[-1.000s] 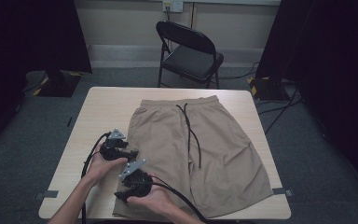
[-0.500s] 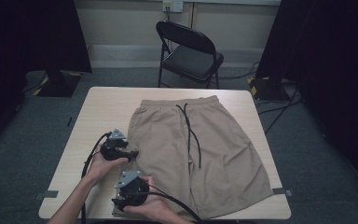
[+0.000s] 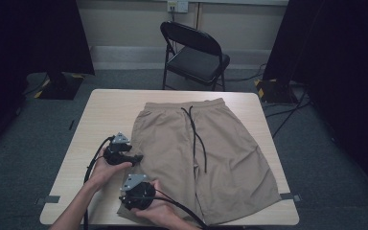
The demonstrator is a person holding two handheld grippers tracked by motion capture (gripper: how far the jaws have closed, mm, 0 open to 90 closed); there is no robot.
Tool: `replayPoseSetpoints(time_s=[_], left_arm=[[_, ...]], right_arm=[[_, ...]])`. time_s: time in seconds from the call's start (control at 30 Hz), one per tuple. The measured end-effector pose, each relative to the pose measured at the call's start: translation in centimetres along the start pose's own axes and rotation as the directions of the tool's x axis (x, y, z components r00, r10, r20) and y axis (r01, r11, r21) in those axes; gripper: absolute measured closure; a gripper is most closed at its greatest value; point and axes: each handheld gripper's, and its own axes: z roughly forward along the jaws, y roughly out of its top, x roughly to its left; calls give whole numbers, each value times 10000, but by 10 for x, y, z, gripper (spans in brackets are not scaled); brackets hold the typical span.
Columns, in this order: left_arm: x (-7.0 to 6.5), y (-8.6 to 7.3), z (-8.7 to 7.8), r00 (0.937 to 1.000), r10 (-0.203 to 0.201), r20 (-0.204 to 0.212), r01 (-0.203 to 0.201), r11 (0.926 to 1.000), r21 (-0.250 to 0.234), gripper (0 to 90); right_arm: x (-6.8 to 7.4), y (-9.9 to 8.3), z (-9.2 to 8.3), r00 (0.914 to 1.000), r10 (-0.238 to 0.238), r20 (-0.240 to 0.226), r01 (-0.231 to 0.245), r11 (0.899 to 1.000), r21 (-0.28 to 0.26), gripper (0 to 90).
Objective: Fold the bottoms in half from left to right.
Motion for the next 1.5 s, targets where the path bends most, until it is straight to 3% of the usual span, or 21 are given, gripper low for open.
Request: replayPoseSetpoints(time_s=[0.07,0.17,0.2,0.27,0.4,0.57,0.7,0.83,0.87,0.9,0.93,1.03,1.1,1.17,1.2,1.23,1.27,1.37,1.43,1.5], left_arm=[[0,0,0,10000,2,-1,-2,10000,-6,298],[0,0,0,10000,-36,37,37,10000,-25,298],[0,0,0,10000,15,28,-15,10000,-39,299],[1,0,0,9999,-16,101,16,10000,-53,298],[2,0,0,9998,-59,181,61,10000,-64,299],[3,0,0,9997,-29,237,30,10000,-9,291],[7,4,-2,9974,-504,520,492,9985,240,286],[11,6,-4,9974,-669,283,667,9977,78,276],[13,9,-9,9973,-734,-65,731,9967,-352,267],[13,9,-9,9973,-734,-65,731,9967,-352,270],[16,12,-16,9955,-938,-135,921,9915,-918,286],[25,18,-20,9958,-896,-207,881,9941,-630,305],[39,27,-22,9904,-1265,-556,1202,9871,-1057,308],[44,31,-22,9892,-1363,-531,1305,9863,-1007,302],[53,38,-17,9862,-1528,-633,1456,9837,-1058,293],[53,38,-17,9862,-1528,-633,1456,9837,-1058,292],[61,46,-9,9820,-1781,-629,1703,9790,-1125,292],[67,54,1,9810,-1831,-637,1754,9783,-1101,310],[76,63,16,9761,-2122,-464,2058,9719,-1138,317],[79,66,26,9783,-2016,-470,1961,9754,-1008,345]], right_arm=[[-4,1,0,9998,185,95,-186,9998,60,767],[-7,1,-1,9996,228,142,-229,9997,102,839],[-12,0,-2,9989,468,-27,-467,9989,57,873],[-16,0,-3,9991,341,-251,-338,9993,146,881],[-20,-4,-7,9948,753,-682,-744,9971,167,885],[-16,-9,-9,9908,842,-1061,-850,9964,-33,890],[-10,-11,-10,9897,762,-1213,-778,9969,-83,890],[-7,-13,-13,9864,823,-1425,-853,9962,-151,890],[-5,-14,-13,9846,797,-1557,-835,9964,-177,890],[-5,-14,-13,9846,797,-1557,-835,9964,-177,890],[-2,-13,-14,9835,718,-1663,-761,9969,-193,890],[1,-11,-16,9801,684,-1864,-747,9969,-266,890],[3,-8,-17,9798,592,-1909,-669,9972,-343,890],[4,-7,-18,9786,639,-1958,-723,9968,-356,890],[4,-4,-19,9773,601,-2030,-704,9966,-438,890],[4,-4,-19,9773,601,-2030,-704,9966,-438,890],[4,-2,-18,9770,517,-2068,-624,9970,-456,890],[5,-1,-18,9764,482,-2106,-579,9975,-402,890],[4,-1,-18,9759,476,-2128,-577,9975,-419,889],[4,-2,-18,9760,492,-2121,-600,9972,-452,889]])
